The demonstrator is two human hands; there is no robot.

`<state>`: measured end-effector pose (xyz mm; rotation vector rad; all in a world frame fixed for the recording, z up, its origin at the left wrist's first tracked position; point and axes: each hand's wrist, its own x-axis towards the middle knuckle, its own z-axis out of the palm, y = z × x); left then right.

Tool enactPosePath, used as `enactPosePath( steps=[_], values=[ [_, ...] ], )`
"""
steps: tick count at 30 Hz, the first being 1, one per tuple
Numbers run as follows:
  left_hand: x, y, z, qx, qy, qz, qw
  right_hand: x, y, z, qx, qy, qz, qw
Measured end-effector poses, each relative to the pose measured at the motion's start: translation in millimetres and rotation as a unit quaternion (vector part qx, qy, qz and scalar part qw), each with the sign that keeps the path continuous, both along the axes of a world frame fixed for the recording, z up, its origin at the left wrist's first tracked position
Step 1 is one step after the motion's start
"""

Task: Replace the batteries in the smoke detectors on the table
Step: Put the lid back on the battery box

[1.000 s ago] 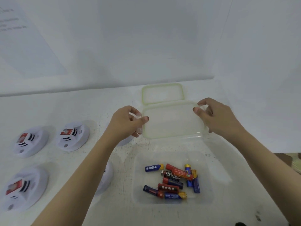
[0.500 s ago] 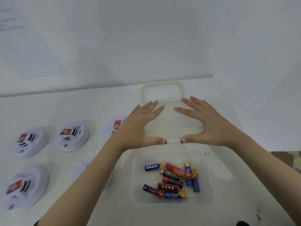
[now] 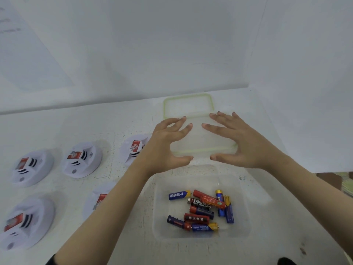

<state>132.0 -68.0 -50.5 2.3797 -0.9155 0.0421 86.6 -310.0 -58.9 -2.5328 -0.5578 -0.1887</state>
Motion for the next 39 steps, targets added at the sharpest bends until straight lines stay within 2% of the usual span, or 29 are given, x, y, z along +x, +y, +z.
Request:
enactPosePath(
  steps=[4,7,9,12,15,17,20,24,26,29,32,34,37,39],
  values=[
    [7.1,2.7,17.6,0.043,0.046,-0.032,0.998,-1.7,-5.7,11.4,0.029,0.036,0.0,0.999],
    [12.0,4.4,20.3,0.042,-0.012,-0.001,0.999,-5.1,-11.0,18.1,0.059,0.089,0.004,0.994],
    [12.8,3.2,14.1,-0.001,-0.085,0.047,0.995,-8.6,-12.4,20.9,0.037,0.079,0.005,0.996],
    [6.5,-0.9,4.8,-0.075,-0.118,0.118,0.983,-13.2,-9.2,14.5,0.003,0.028,-0.001,1.0],
    [-2.2,-2.8,5.8,-0.142,-0.029,0.1,0.984,-15.1,-1.0,7.1,-0.002,-0.031,-0.019,0.999],
    [-8.1,-2.8,8.1,-0.089,0.046,0.073,0.992,-12.8,3.1,0.8,-0.041,-0.113,-0.025,0.992],
    [-15.9,-6.0,4.7,0.033,0.056,0.045,0.997,-6.7,7.0,-7.2,-0.073,-0.22,-0.011,0.973],
    [-17.0,-7.4,-5.7,-0.007,0.013,0.056,0.998,0.0,9.5,-15.6,-0.084,-0.31,0.013,0.947],
    [-16.1,-6.8,-7.8,-0.002,0.0,0.053,0.999,2.9,9.9,-17.5,-0.095,-0.328,0.025,0.94],
    [-12.6,-4.6,-0.1,0.018,0.015,0.042,0.999,3.1,7.3,-12.4,-0.058,-0.289,0.042,0.955],
    [-3.2,8.2,7.7,-0.007,0.095,-0.006,0.995,2.2,2.2,-3.8,0.016,-0.178,0.034,0.983],
    [1.6,15.2,15.7,-0.019,0.142,-0.029,0.989,5.1,-3.3,-2.4,0.014,-0.117,0.025,0.993],
    [4.2,16.1,21.3,0.036,0.085,-0.007,0.996,7.5,-10.6,-2.3,-0.028,-0.057,0.019,0.998],
    [2.1,16.3,21.1,0.029,0.078,0.003,0.997,5.9,-12.8,-4.1,-0.051,-0.052,0.015,0.997]
  ],
)
